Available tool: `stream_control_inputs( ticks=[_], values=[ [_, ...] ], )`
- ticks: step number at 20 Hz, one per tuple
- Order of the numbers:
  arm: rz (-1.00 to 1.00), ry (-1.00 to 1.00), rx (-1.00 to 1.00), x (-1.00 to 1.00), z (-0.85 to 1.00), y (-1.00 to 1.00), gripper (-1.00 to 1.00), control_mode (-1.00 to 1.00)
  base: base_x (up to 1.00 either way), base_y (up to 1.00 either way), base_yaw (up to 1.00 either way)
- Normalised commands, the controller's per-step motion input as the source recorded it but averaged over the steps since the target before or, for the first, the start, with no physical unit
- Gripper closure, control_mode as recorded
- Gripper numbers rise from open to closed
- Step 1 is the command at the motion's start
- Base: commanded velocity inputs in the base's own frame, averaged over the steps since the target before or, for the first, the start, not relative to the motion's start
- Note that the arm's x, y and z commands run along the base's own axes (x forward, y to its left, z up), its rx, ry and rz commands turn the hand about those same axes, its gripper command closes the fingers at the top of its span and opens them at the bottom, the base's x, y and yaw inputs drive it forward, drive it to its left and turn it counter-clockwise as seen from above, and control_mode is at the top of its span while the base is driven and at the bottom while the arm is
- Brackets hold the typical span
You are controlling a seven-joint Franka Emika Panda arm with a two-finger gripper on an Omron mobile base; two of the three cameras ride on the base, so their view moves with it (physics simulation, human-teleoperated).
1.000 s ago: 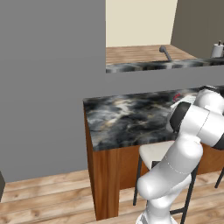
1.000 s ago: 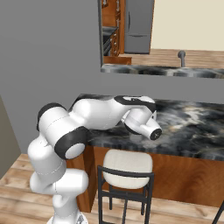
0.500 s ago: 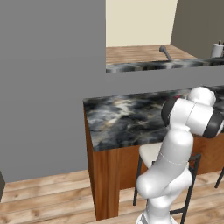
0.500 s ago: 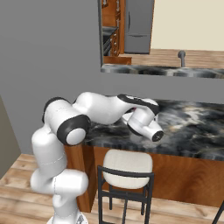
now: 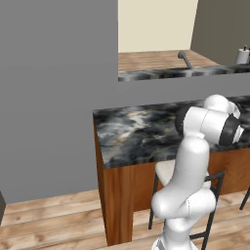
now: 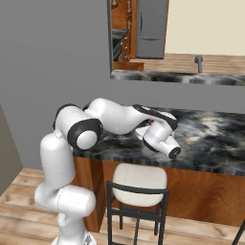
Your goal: Take a straw from the drawer in front and place it inside the glass cup on the dining counter.
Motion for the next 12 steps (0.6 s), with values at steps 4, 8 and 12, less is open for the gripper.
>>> stream_control_inputs(
  ticks=[4, 8, 12],
  values=[
    [0.00, 0.00, 0.00, 0.10, -0.14, 0.00, 1.00, -1.00, 0.00, 0.00, 0.00],
    [0.00, 0.00, 0.00, 0.04, -0.09, 0.00, 1.00, -1.00, 0.00, 0.00, 0.00],
    [0.00, 0.00, 0.00, 0.00, -0.03, 0.00, -1.00, -1.00, 0.00, 0.00, 0.00]
  ],
)
